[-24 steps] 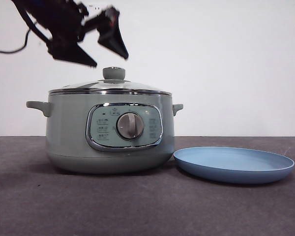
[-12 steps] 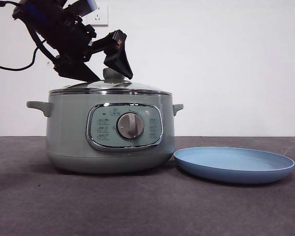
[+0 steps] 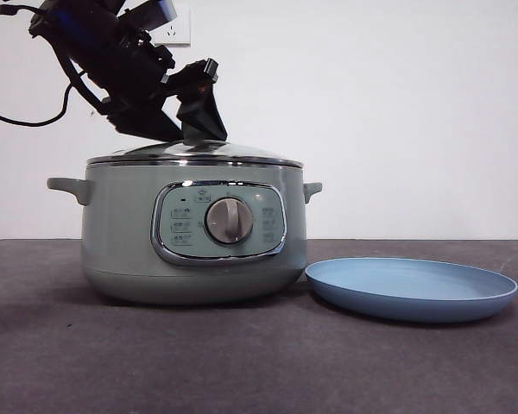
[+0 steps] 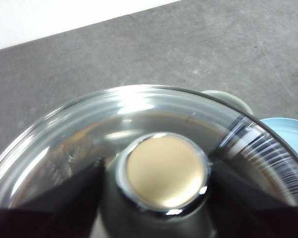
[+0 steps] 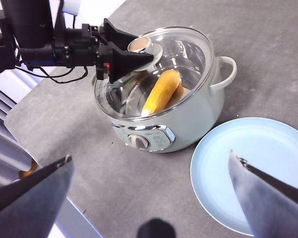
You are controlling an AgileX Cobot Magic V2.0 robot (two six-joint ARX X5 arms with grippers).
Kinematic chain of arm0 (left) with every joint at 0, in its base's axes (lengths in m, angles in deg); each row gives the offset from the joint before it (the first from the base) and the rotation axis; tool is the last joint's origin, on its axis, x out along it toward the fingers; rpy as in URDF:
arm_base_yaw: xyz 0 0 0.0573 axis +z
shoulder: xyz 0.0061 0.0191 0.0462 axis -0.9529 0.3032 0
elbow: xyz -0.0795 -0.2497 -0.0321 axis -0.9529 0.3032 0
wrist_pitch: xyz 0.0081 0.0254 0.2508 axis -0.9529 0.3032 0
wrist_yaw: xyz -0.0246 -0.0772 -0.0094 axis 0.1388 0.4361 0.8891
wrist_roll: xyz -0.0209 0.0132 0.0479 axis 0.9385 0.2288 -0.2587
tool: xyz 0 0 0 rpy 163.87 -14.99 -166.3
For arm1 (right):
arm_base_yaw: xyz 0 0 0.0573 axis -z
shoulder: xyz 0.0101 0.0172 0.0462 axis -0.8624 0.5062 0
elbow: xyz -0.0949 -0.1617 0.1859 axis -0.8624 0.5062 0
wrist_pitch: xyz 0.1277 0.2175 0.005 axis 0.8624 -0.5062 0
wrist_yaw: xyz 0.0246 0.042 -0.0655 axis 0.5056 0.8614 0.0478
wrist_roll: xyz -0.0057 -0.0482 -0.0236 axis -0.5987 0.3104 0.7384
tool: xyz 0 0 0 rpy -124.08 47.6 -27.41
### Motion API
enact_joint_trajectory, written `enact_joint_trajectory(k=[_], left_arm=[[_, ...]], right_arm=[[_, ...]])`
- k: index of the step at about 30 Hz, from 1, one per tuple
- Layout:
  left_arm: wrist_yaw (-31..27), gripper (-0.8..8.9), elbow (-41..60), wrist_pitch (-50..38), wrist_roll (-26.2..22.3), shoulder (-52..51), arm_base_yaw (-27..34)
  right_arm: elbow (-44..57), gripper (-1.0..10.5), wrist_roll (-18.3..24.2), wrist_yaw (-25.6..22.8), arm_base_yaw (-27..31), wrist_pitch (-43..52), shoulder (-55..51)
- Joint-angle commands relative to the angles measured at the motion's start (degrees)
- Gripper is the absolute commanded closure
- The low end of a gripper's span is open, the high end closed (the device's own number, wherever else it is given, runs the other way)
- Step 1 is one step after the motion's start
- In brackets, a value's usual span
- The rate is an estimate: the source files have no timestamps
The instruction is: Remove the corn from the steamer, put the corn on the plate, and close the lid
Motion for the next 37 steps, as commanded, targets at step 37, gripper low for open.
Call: enact_joint_trajectory(k=[37], left_arm=[[1.1,8.22,-0.1,18.2,0.4,-32.3,0.0]], right_arm=[[-0.1,3.5,-7.7,-0.4,-4.5,12.7,6.0]])
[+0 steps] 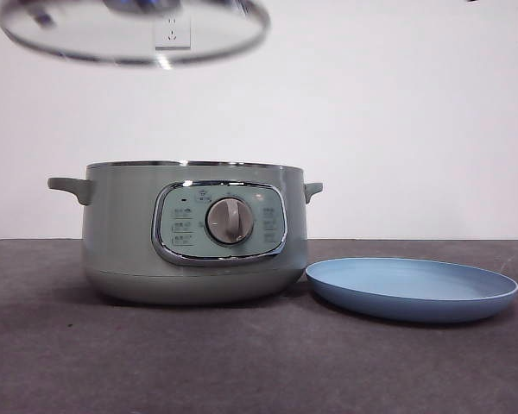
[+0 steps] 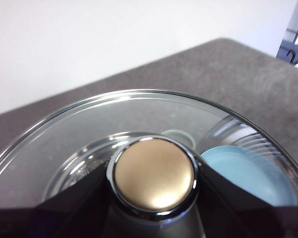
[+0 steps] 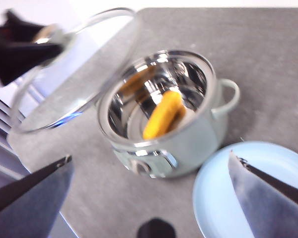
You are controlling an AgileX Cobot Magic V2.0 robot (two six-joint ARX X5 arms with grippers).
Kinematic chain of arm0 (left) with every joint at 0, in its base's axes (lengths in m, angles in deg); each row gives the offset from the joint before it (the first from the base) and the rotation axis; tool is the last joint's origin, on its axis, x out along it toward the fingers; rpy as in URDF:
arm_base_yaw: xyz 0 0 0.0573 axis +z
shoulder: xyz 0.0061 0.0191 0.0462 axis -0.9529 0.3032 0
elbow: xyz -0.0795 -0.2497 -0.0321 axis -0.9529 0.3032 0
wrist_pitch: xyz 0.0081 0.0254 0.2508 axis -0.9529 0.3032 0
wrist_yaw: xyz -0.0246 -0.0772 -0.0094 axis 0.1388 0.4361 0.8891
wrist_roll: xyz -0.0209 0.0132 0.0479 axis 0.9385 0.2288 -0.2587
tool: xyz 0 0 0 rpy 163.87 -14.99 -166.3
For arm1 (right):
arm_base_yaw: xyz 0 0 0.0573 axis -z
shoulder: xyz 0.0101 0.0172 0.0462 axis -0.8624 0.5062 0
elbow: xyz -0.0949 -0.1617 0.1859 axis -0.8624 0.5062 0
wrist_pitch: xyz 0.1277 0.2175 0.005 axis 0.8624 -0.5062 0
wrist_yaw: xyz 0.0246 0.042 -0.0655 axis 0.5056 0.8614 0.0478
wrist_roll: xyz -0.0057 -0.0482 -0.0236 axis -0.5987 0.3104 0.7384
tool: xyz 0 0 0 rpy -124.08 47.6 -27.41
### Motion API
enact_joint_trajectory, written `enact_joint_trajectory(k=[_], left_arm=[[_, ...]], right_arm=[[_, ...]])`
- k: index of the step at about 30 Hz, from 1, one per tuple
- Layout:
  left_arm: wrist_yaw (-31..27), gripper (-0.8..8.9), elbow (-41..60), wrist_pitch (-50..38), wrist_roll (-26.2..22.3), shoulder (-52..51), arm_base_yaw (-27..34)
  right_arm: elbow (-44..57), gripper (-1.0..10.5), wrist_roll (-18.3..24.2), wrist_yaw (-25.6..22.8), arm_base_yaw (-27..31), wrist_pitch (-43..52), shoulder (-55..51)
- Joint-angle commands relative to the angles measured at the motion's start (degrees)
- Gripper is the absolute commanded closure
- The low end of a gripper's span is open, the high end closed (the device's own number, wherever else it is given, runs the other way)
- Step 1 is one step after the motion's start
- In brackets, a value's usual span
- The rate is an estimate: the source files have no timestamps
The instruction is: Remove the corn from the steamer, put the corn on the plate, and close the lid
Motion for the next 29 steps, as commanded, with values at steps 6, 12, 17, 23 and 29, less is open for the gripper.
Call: enact_joint_trajectory(k=[6,12,17,23,29], left_arm=[[0.1,8.22,-0.4,9.6,1.5,-16.1,0.1],[-2.9,8.22,-0.4,19.2,1.6,-24.4,0.1],[-2.9,8.22,-0.4,25.0,1.9,-29.4,0.1],[-2.9,8.22,-0.4,28.9,2.8,-32.3,0.1],[-2.7,8.22,-0.4,30.1,2.9,-32.5,0.1]], right_arm=[[-0.1,3.5,-5.9,-6.4,-9.2,9.4,8.3],[-1.3,3.5,-9.3,-12.4,-16.6,16.2,17.3],[-7.4,3.5,-9.3,-18.7,-22.2,16.1,26.7],[-20.5,3.5,-7.4,-26.1,-27.3,10.7,39.0],[-38.1,3.5,-4.3,-33.2,-30.7,1.7,54.3]])
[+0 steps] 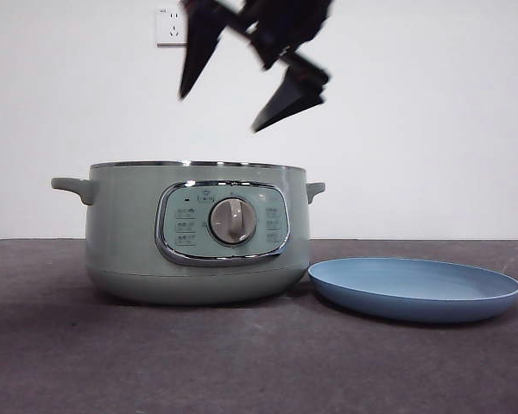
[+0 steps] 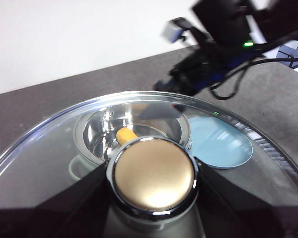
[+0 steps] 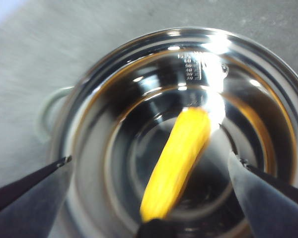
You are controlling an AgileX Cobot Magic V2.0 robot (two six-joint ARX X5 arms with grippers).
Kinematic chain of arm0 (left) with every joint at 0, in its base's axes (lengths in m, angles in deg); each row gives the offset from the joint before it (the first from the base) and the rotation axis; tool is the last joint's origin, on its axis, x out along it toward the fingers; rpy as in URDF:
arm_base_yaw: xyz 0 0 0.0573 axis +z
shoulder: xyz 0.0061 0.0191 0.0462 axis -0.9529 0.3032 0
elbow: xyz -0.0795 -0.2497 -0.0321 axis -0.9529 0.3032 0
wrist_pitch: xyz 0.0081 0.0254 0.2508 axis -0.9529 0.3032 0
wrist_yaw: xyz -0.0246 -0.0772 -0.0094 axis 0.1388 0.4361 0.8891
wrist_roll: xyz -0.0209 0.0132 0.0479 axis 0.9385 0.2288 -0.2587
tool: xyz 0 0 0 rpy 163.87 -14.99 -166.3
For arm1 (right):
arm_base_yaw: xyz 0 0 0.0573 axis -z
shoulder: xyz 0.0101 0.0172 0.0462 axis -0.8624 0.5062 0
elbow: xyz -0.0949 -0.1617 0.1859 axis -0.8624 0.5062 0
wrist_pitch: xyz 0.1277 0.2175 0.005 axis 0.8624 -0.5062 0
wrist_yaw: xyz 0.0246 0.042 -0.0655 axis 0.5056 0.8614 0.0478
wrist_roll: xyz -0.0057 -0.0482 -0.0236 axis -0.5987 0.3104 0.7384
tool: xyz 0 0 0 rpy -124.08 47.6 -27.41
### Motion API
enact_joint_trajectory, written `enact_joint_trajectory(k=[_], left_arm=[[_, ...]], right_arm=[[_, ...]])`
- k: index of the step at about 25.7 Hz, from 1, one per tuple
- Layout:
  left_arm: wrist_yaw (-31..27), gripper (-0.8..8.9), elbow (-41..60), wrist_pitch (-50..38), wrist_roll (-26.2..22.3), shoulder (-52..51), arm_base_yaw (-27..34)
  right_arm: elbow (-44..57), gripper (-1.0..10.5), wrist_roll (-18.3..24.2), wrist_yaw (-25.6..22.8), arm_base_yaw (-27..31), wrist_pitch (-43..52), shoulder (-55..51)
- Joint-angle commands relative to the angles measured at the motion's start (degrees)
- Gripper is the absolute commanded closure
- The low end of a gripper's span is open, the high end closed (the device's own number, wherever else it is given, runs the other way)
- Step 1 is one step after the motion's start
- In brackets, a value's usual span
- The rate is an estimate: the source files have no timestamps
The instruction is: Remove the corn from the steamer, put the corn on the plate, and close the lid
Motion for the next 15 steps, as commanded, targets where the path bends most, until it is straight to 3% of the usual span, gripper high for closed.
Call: enact_joint_trajectory(k=[1,9,15], left_arm=[[0.3,8.22,-0.4,-2.6,0.4,-0.5,0.1],[0.4,8.22,-0.4,-1.4,0.3,-0.5,0.1],[0.5,8.22,-0.4,-1.3,0.3,-0.5,0.1]], right_arm=[[-6.5,3.5,1.4,-2.6,-0.9,-2.0,6.9],[-11.0,3.5,1.6,-8.9,-1.5,-2.2,17.7],[-11.0,3.9,1.7,-8.7,-1.6,-1.9,20.3]])
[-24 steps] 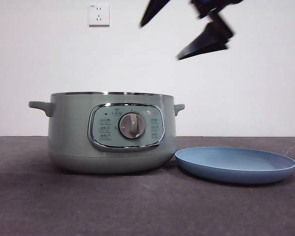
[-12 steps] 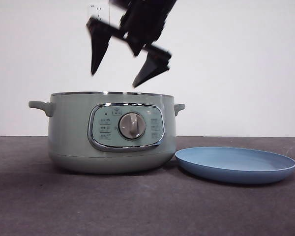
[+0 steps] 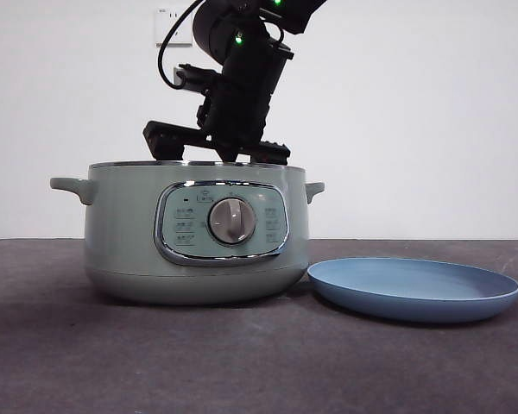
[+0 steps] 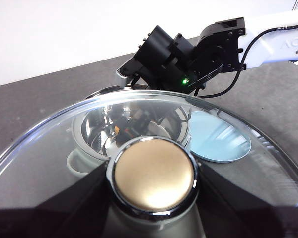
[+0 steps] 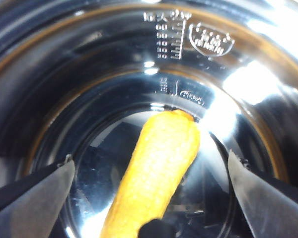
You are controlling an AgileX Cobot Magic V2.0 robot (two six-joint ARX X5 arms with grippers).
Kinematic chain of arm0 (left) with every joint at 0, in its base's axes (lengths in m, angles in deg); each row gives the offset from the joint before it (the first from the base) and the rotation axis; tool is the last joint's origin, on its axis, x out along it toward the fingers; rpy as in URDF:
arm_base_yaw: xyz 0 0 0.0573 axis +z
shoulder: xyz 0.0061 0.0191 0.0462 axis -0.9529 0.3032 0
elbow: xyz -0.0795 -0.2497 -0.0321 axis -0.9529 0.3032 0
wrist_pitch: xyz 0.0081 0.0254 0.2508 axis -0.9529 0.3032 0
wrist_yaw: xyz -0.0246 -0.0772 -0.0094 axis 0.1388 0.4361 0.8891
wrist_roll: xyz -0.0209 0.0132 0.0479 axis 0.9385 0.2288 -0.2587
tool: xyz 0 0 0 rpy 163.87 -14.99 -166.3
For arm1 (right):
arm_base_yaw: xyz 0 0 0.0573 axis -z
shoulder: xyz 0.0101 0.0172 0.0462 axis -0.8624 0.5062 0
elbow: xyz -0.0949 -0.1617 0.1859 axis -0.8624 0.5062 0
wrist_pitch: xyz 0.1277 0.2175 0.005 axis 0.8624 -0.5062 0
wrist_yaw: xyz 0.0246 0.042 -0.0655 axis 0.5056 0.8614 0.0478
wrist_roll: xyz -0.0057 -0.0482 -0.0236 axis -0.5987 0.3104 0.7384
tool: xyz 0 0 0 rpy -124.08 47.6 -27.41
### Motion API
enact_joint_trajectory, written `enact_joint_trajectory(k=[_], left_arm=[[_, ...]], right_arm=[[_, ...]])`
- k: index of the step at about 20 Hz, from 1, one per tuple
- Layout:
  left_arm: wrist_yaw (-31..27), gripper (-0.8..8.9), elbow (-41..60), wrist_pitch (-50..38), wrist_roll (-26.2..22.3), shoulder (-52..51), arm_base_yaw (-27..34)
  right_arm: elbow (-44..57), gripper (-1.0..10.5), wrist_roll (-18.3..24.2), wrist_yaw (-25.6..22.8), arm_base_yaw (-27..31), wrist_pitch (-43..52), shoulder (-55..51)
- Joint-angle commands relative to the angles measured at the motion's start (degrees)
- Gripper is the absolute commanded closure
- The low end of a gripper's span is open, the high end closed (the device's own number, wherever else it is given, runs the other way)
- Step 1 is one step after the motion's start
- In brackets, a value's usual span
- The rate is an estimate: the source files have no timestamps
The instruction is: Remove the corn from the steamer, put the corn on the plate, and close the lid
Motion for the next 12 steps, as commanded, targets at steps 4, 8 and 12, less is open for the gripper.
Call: enact_joint_trajectory(k=[4,8,12], left_arm=[[0.3,8.22,-0.4,-2.6,0.2,-0.7,0.1],[0.3,8.22,-0.4,-2.5,0.2,-0.7,0.1],[0.3,8.22,-0.4,-2.0,0.2,-0.7,0.1]], right_arm=[[0.0,4.1,0.0,-0.2,-0.2,-0.1,3.2],[0.0,7.3,-0.2,0.0,-0.2,0.0,3.3],[0.0,8.6,-1.1,0.3,-0.2,-0.5,3.3]])
